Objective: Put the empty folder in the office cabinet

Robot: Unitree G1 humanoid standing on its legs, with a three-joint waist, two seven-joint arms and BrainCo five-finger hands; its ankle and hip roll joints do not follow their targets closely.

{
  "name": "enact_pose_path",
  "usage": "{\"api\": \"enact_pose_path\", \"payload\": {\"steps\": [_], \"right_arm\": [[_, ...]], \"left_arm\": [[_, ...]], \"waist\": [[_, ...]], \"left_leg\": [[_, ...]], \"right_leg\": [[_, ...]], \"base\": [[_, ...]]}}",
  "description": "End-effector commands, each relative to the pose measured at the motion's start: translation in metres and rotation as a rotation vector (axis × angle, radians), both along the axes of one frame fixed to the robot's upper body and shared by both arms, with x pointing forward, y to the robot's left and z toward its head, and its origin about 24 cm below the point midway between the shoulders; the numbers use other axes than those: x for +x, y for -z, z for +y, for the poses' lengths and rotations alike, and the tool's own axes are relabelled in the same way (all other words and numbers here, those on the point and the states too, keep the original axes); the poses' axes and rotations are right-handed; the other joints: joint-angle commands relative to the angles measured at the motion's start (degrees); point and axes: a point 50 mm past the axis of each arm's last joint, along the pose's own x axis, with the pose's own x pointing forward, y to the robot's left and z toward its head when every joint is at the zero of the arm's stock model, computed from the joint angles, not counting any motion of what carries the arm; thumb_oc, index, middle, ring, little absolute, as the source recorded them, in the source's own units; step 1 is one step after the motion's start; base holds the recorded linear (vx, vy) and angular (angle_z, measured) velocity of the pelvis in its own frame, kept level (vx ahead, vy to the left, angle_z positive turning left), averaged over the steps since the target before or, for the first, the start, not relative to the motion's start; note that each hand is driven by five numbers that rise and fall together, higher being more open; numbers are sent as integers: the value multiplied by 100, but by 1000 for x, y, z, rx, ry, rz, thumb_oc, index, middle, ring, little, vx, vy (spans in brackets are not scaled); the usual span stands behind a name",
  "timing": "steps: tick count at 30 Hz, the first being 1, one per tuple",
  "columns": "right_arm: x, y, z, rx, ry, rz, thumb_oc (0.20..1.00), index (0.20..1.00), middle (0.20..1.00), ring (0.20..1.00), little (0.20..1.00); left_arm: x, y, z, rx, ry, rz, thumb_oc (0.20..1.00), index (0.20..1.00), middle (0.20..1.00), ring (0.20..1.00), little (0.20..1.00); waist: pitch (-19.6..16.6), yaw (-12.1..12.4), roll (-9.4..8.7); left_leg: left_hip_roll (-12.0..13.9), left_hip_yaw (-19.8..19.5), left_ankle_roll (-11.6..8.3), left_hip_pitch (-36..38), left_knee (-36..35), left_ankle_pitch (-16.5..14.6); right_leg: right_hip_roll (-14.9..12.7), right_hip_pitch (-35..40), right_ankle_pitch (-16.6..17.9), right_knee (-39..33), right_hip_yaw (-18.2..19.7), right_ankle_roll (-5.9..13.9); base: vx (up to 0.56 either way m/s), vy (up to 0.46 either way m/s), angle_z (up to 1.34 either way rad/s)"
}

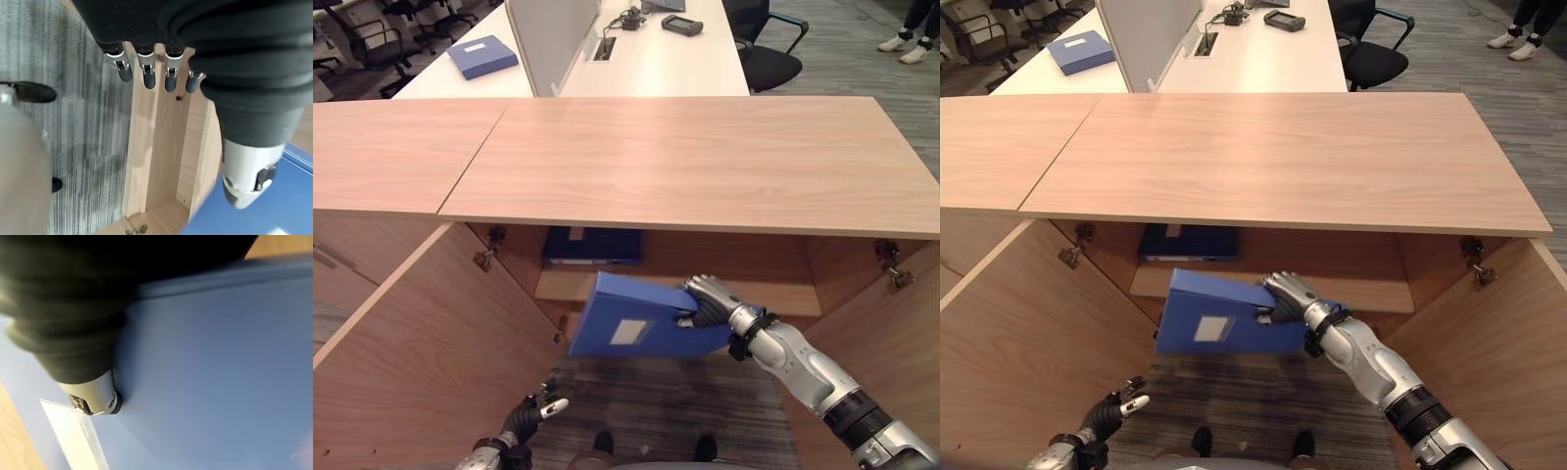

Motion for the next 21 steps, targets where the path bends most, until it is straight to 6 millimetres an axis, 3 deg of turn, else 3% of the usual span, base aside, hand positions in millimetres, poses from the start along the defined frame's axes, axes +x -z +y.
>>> {"api": "enact_pose_path", "payload": {"steps": [1, 3, 12, 15, 21], "right_arm": [[9, -11, 22, 283, -1, 137, 200, 200, 200, 200, 200], [8, 13, 16, 353, 103, 287, 200, 200, 200, 200, 200], [15, 42, 0, 567, 378, 464, 200, 200, 200, 200, 200], [19, 54, -3, 721, 520, 547, 200, 200, 200, 200, 200], [29, 54, -11, 949, 675, 566, 200, 200, 200, 200, 200]], "left_arm": [[12, -1, 10, 110, 91, 9, 1000, 1000, 1000, 1000, 1000], [7, 6, 6, 124, 113, 51, 1000, 1000, 1000, 1000, 1000], [6, 11, 1, 136, 138, 82, 1000, 1000, 1000, 1000, 1000], [6, 11, 2, 143, 143, 94, 1000, 1000, 1000, 1000, 1000], [3, 12, 4, 155, 155, 107, 1000, 1000, 1000, 1000, 1000]], "waist": [[-5, -13, -187], [-26, -2, -186], [-62, 98, -181], [-89, 167, -178], [-89, 237, -169]], "left_leg": [[50, -7, -75, -9, 21, -274], [44, -27, -76, -7, 21, -265], [9, -124, -89, -14, 21, -254], [11, -164, -95, -11, 21, -253], [5, -175, -102, 5, 21, -260]], "right_leg": [[-287, 517, -799, 107, 192, 484], [-291, 533, -808, 110, 164, 470], [-289, 589, -823, 104, 72, 446], [-282, 616, -833, 96, 41, 440], [-269, 660, -848, 97, 35, 435]], "base": [[0, 0, 0], [18, 13, 4], [18, 3, 5], [9, -8, 9], [1, -2, 1]]}}
